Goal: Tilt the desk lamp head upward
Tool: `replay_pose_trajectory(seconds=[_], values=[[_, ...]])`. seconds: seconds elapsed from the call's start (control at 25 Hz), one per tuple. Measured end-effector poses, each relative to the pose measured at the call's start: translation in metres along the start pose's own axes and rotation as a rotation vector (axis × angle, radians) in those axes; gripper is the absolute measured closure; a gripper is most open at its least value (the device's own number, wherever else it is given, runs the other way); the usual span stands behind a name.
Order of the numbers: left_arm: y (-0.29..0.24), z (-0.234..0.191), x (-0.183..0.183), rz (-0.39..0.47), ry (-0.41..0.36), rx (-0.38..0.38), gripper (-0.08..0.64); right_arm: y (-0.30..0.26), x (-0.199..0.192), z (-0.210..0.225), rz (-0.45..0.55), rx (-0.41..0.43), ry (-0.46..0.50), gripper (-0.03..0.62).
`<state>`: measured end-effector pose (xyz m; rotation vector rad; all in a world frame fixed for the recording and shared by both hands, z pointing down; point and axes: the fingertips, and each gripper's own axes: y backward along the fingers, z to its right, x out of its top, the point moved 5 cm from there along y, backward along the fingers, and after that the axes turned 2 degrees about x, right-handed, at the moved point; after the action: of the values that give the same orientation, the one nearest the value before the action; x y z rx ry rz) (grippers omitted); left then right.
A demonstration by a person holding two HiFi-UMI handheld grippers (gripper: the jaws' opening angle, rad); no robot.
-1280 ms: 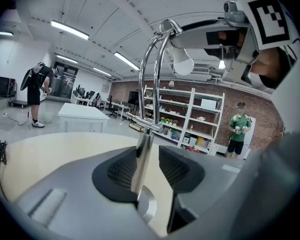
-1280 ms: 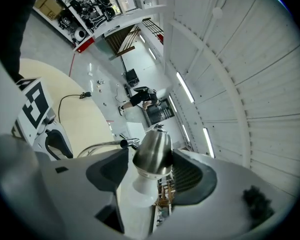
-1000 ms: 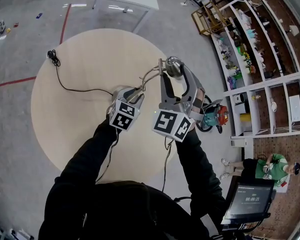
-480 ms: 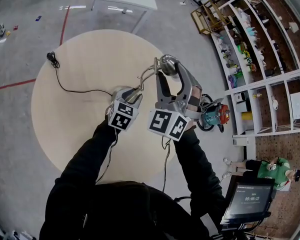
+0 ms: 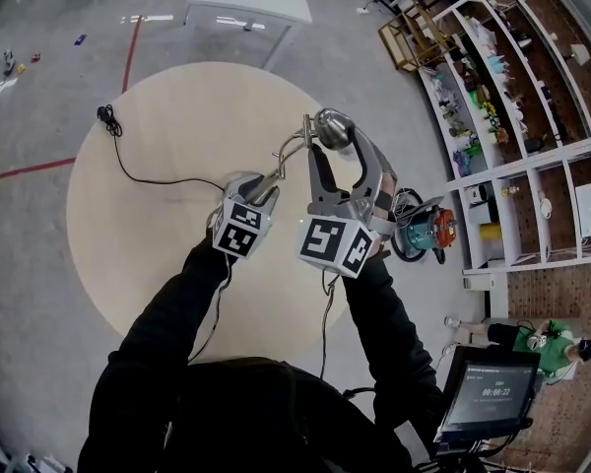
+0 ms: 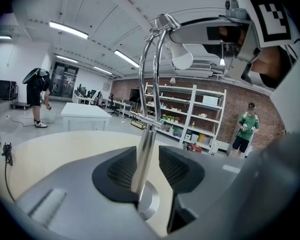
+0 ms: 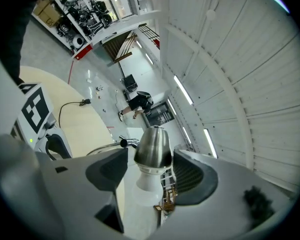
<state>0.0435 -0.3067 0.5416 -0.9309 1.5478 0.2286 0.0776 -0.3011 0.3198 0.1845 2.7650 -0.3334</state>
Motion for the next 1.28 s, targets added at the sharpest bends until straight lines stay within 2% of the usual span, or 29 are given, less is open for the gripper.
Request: replay_pose_trajectory(seconds=[0.24, 0.36, 0.6, 0.8, 0.88, 1.04, 1.16, 1.28], values=[[0.007, -0.005, 0.002, 0.0, -0.008, 0.012, 0.414, 0.011, -0.001, 0.004, 0.024, -0.026, -0.034, 0.302], [0.013, -0.007, 0.005, 0.012, -0.011, 0.013, 0.414, 0.017, -0.007, 0.004, 0.027, -0.023, -0.104, 0.302], [0.035, -0.007, 0.02, 0.086, 0.026, 0.029, 0.431, 0.024, -0.029, 0.001, 0.048, 0.044, -0.394, 0.302], [0.059, 0.006, 0.028, 0.142, 0.091, 0.026, 0.448, 0.033, -0.051, -0.009, 0.06, 0.072, -0.52, 0.304], [0.069, 0.017, 0.025, 0.148, 0.098, 0.026, 0.451, 0.042, -0.058, -0.013, 0.091, 0.09, -0.598, 0.309], [0.092, 0.046, 0.035, 0.172, 0.014, 0.018, 0.462, 0.065, -0.066, -0.01, 0.175, 0.117, -0.794, 0.402], [0.11, 0.06, 0.042, 0.196, -0.035, 0.016, 0.462, 0.077, -0.072, -0.015, 0.211, 0.134, -0.913, 0.419], [0.129, 0.072, 0.049, 0.218, -0.029, 0.041, 0.462, 0.092, -0.08, -0.019, 0.24, 0.136, -1.0, 0.439]])
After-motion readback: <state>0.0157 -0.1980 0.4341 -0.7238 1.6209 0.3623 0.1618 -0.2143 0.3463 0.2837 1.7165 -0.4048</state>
